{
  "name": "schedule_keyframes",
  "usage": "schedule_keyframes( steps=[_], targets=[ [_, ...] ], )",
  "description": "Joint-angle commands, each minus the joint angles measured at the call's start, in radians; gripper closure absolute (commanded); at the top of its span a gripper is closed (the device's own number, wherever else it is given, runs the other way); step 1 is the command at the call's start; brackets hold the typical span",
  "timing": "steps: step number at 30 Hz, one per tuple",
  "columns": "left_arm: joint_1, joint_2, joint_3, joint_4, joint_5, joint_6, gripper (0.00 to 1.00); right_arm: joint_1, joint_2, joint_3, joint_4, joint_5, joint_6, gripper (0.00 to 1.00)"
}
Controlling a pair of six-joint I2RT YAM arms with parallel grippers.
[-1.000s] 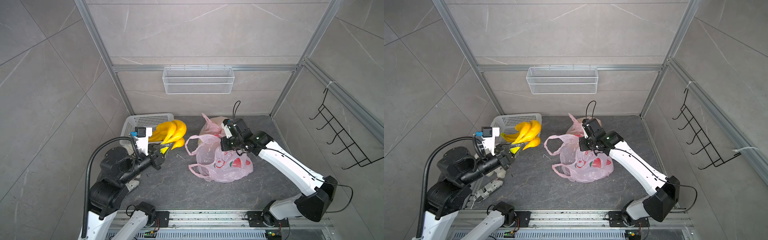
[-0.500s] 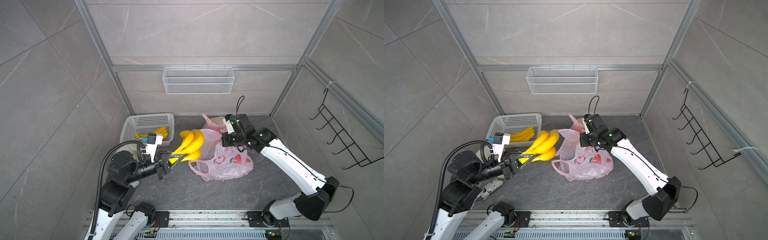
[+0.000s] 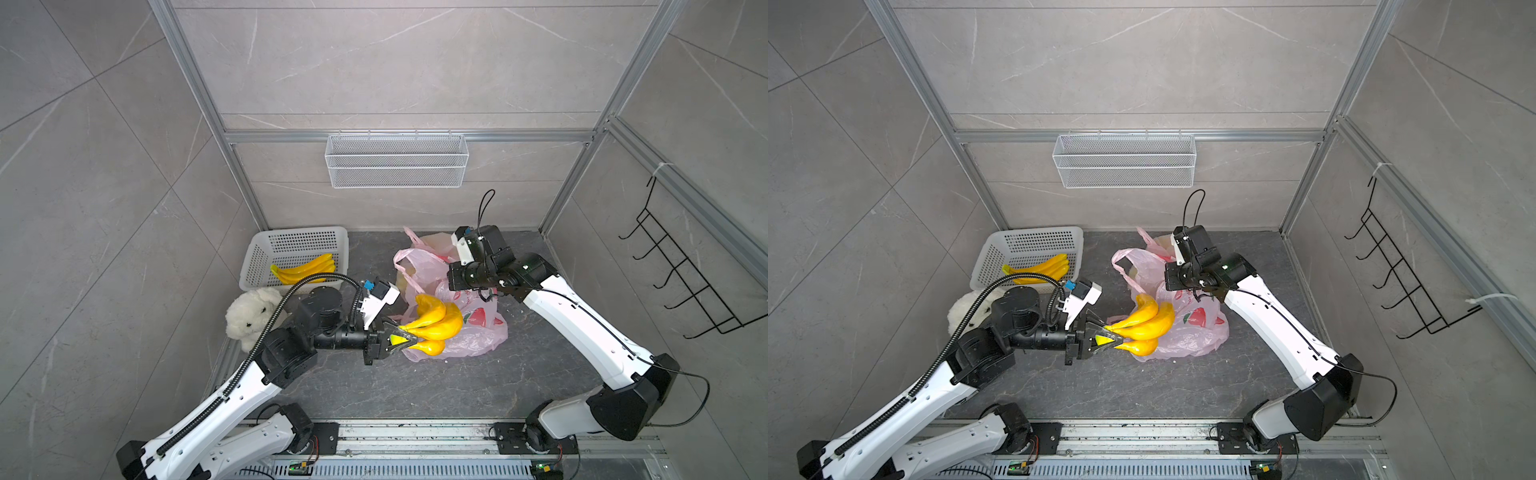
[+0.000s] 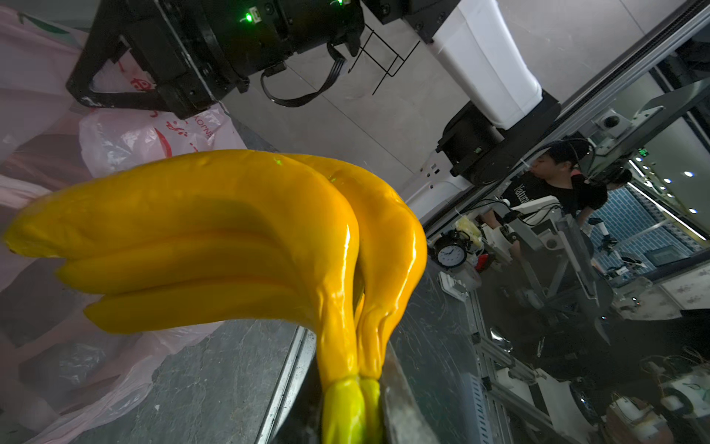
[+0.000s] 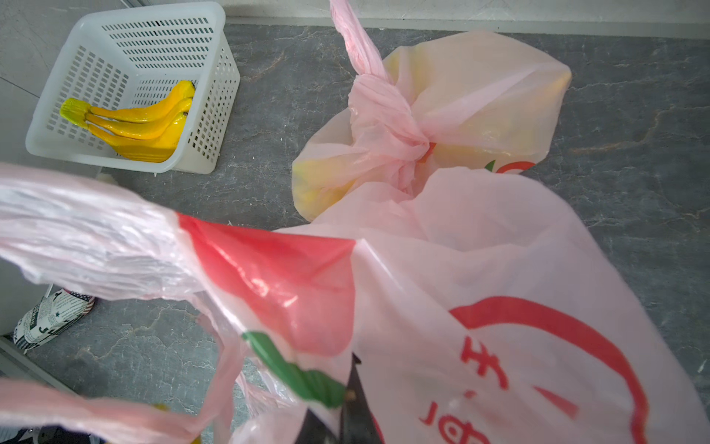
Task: Place the banana into a plastic bag & tie a knot
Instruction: Place the banana into the plastic bag.
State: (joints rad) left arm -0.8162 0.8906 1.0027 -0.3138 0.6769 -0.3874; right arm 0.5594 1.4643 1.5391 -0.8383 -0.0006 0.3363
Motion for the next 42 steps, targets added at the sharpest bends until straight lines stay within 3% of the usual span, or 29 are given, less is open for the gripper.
schedule_keyframes(
  steps=[1, 8, 16, 33, 38, 42],
  targets=[
    [-0.001, 0.007, 0.016, 0.064, -0.026, 0.068, 1.0, -0.019, -0.018, -0.04, 0.009, -0.031, -0.034, 1.0],
    [0.0, 0.058, 0.002, 0.096, -0.047, 0.094, 1.0, -0.031, -0.047, -0.093, 0.036, -0.073, -0.049, 1.0],
    [0.033, 0.059, 0.0, 0.029, -0.275, 0.094, 1.0, -0.047, -0.084, -0.132, 0.035, -0.083, -0.062, 1.0],
    [-0.011, 0.321, 0.07, 0.013, -0.341, 0.12, 1.0, -0.087, -0.262, -0.398, 0.091, -0.213, -0.088, 1.0],
    [-0.133, 0.433, 0.123, -0.015, -0.4, 0.185, 1.0, -0.093, -0.271, -0.403, 0.112, -0.249, -0.058, 1.0],
    [-0.159, 0.533, 0.14, 0.01, -0.427, 0.162, 1.0, -0.095, -0.27, -0.399, 0.139, -0.282, -0.029, 1.0]
  ],
)
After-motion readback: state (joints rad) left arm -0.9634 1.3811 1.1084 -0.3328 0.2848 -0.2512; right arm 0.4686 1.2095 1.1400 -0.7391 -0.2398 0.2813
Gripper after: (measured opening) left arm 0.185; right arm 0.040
